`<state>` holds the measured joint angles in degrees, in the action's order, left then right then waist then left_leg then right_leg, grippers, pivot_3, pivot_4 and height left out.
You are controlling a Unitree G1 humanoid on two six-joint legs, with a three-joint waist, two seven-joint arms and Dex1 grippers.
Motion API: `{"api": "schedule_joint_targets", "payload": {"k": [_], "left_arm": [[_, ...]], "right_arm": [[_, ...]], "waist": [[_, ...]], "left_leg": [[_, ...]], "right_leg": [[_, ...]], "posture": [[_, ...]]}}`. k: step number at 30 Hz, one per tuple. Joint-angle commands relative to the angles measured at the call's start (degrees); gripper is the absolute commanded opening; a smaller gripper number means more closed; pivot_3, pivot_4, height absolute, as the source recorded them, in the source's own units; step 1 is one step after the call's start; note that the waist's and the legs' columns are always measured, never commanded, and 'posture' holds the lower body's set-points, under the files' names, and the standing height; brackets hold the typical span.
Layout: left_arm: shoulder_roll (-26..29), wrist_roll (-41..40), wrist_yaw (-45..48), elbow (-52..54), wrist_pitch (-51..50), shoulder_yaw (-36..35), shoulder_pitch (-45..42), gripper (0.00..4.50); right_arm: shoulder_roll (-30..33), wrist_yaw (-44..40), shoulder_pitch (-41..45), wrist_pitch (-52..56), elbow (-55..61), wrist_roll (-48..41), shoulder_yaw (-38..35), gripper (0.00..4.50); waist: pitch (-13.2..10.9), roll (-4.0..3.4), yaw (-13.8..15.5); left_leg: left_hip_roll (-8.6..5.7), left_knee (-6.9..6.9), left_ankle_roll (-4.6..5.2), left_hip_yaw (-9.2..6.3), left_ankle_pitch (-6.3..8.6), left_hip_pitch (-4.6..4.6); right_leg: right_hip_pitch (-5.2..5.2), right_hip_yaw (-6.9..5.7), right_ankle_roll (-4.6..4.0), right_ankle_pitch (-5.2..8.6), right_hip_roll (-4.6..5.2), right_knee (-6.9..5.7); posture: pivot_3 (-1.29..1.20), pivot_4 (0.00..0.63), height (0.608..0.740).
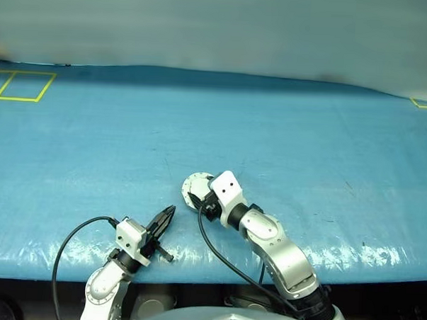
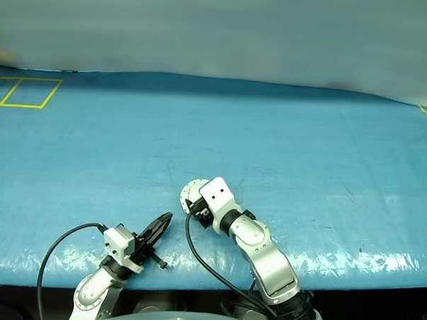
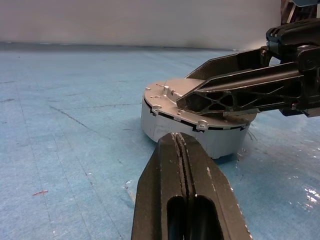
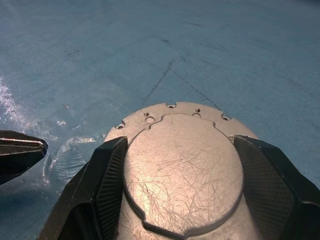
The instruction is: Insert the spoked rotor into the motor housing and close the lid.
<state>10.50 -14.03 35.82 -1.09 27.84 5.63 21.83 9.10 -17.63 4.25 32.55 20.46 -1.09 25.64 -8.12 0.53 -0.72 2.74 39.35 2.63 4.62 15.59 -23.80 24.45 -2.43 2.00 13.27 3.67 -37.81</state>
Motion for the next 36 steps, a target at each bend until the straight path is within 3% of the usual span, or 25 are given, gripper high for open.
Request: {"api": "schedule_joint_targets", "payload": {"k": [1, 15, 36], "left_arm": [[0.1, 0.0, -0.4, 1.0, 0.2, 0.3, 0.2, 0.00], [0.3, 0.3, -1.6, 2.0, 0.1, 0.7, 0.6, 0.00], [0.5, 0.2, -1.8, 2.4, -0.8, 1.2, 0.1, 0.00]], "right_arm": [[-0.2, 0.3, 0.2, 0.4, -0.9, 1.1, 0.7, 3.03], [-0.1, 1.4, 2.5, 5.3, -2.9, 4.2, 2.5, 3.03], [4.3, -4.1, 4.7, 10.4, -1.3, 0.9, -0.1, 3.03]], "waist": [[0.0, 0.00, 0.0], [0.0, 0.05, -0.1], [0.1, 0.08, 0.1]], "left_leg": [[0.00, 0.00, 0.00, 0.00, 0.00, 0.00], [0.05, 0.01, -0.01, 0.04, -0.01, 0.11], [-0.02, -0.01, 0.01, 0.02, 0.00, 0.08]], "right_leg": [[0.00, 0.00, 0.00, 0.00, 0.00, 0.00], [-0.07, 0.01, -0.02, -0.01, 0.00, -0.02], [-0.07, -0.04, -0.03, -0.01, 0.10, 0.02]], "posture": [[0.00, 0.150, 0.740], [0.00, 0.150, 0.740], [0.00, 0.150, 0.740]]}}
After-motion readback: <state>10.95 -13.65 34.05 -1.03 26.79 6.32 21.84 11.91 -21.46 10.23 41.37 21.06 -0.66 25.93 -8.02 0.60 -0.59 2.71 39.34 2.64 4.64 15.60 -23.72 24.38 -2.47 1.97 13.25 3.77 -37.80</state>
